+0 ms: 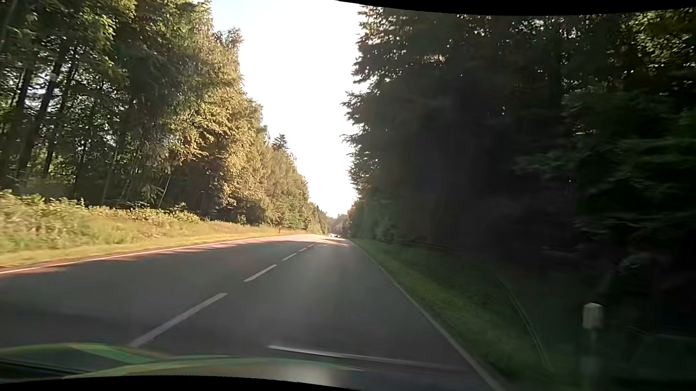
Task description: Follow the waypoints while adhering to traffic rules and regulations
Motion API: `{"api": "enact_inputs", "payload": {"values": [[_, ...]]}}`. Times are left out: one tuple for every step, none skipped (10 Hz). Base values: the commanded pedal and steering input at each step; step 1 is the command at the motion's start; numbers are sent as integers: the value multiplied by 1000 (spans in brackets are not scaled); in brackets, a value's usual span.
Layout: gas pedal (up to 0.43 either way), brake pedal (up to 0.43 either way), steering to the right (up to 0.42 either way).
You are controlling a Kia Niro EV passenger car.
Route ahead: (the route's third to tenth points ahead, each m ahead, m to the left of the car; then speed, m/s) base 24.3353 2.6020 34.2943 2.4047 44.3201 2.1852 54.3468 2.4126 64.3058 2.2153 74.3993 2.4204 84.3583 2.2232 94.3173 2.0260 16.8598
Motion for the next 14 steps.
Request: {"api": "enact_inputs", "payload": {"values": [[260,0,0],[260,0,0],[260,0,0],[260,0,0],[260,0,0],[260,0,0],[260,0,0],[260,0,0],[260,0,0],[260,0,0],[260,0,0],[260,0,0],[260,0,0],[260,0,0]]}}
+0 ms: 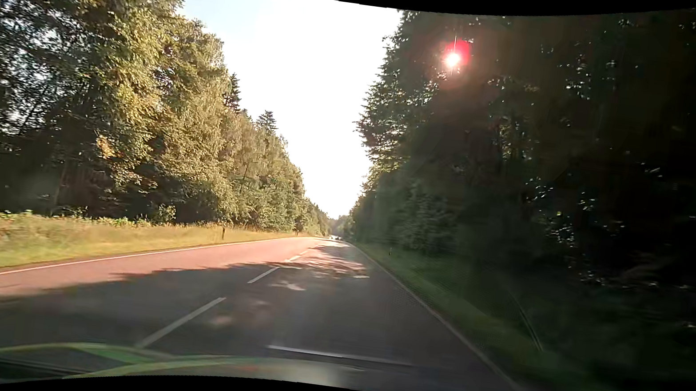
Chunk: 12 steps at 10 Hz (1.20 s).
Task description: Follow the waypoints while adhering to traffic rules and regulations
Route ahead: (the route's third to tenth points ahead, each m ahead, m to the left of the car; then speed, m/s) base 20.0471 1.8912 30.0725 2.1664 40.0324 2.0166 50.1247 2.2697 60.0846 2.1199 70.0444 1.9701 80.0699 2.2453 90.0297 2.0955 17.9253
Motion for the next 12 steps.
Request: {"api": "enact_inputs", "payload": {"values": [[260,0,0],[260,0,0],[248,0,0],[240,0,0],[228,0,0],[209,0,0],[197,0,0],[197,0,0],[197,0,-1],[197,0,0],[197,0,0],[197,0,-1]]}}
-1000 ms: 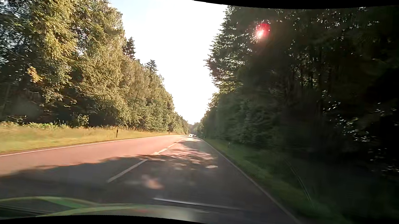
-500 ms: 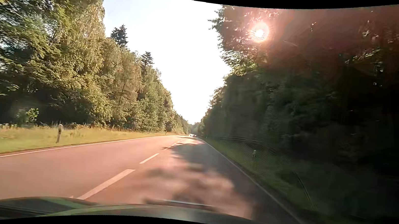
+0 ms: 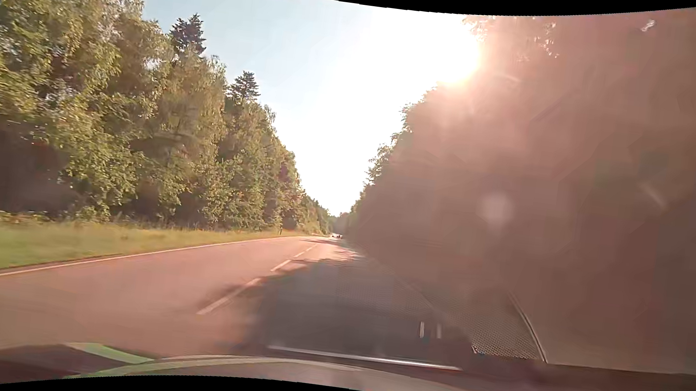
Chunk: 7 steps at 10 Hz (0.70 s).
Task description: Follow the waypoints while adhering to traffic rules and regulations
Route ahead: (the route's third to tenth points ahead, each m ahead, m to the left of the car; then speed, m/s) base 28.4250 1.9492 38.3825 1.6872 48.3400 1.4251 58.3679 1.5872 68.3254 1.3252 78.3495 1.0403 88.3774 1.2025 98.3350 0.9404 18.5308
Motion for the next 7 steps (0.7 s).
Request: {"api": "enact_inputs", "payload": {"values": [[197,0,0],[197,0,0],[197,0,0],[197,0,0],[197,0,0],[197,0,0],[197,0,0]]}}
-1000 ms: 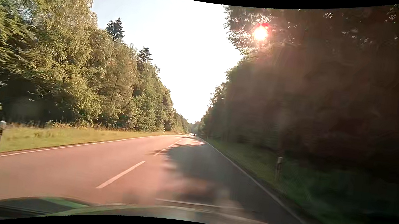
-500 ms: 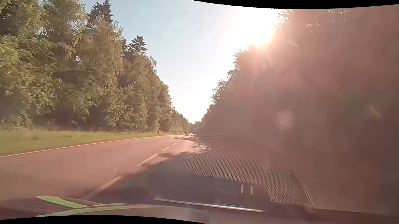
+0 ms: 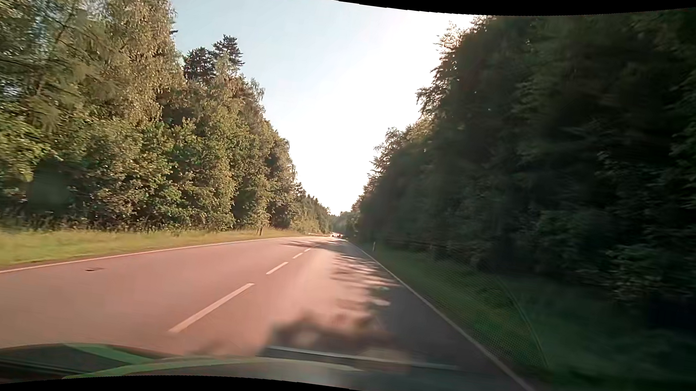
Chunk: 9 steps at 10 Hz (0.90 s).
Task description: Follow the waypoints while adhering to traffic rules and regulations
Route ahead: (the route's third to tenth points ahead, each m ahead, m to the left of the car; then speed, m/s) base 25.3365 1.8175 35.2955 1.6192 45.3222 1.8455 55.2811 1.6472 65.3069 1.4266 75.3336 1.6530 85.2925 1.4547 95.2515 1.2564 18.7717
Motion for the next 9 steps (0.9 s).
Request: {"api": "enact_inputs", "payload": {"values": [[197,0,0],[197,0,0],[197,0,0],[197,0,1],[189,0,1],[177,0,1],[177,0,1],[169,0,2],[169,0,2]]}}
